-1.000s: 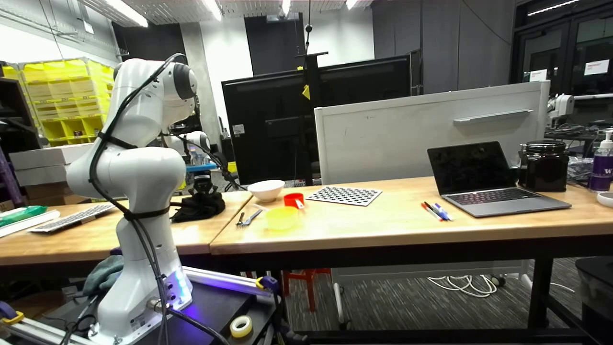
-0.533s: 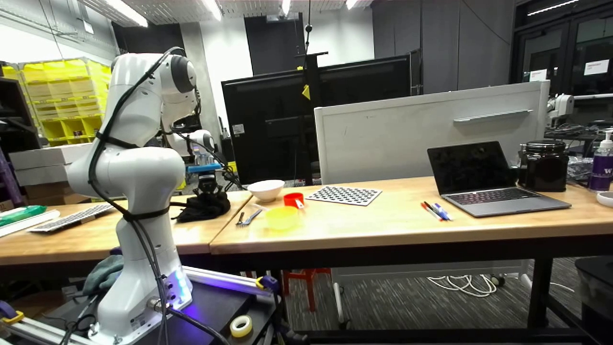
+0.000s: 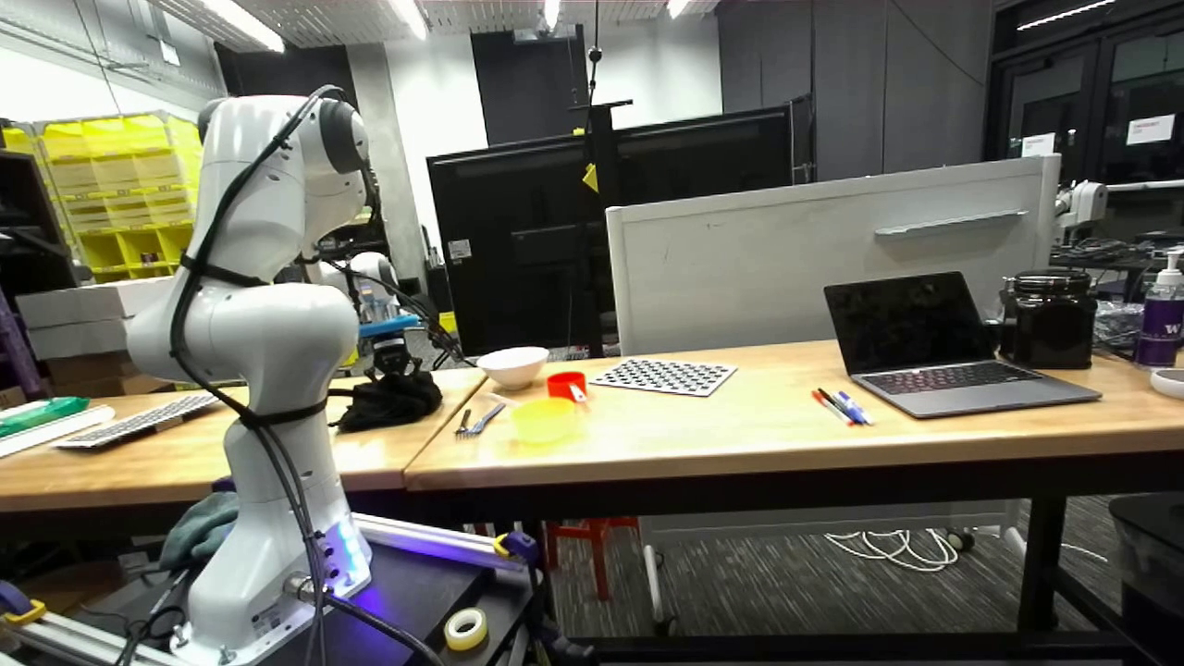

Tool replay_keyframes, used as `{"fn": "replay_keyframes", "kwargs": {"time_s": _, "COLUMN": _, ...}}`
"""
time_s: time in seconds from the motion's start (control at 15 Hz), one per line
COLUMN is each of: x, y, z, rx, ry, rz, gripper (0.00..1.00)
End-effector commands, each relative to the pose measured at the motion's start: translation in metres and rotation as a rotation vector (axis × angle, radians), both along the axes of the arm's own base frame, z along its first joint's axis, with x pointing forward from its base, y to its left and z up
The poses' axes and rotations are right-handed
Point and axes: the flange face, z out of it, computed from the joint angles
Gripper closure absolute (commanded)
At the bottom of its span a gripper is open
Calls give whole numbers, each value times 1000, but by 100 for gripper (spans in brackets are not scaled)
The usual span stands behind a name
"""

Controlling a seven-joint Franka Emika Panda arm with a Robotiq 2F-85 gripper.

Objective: Use the black towel to clean the table

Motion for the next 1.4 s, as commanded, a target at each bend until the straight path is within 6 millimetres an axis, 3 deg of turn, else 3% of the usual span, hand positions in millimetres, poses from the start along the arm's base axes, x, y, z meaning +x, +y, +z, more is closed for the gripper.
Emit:
{"fn": "replay_keyframes", "kwargs": {"time_s": 0.0, "x": -45, "y": 22, "z": -40, "rx": -40, "ry": 22, "rz": 65, "gripper": 96}}
{"fn": "replay_keyframes", "kwargs": {"time_s": 0.87, "x": -145, "y": 138, "z": -50, "rx": -81, "ry": 38, "rz": 230, "gripper": 96}}
{"fn": "replay_keyframes", "kwargs": {"time_s": 1.33, "x": -188, "y": 190, "z": -50, "rx": -82, "ry": 46, "rz": 294, "gripper": 96}}
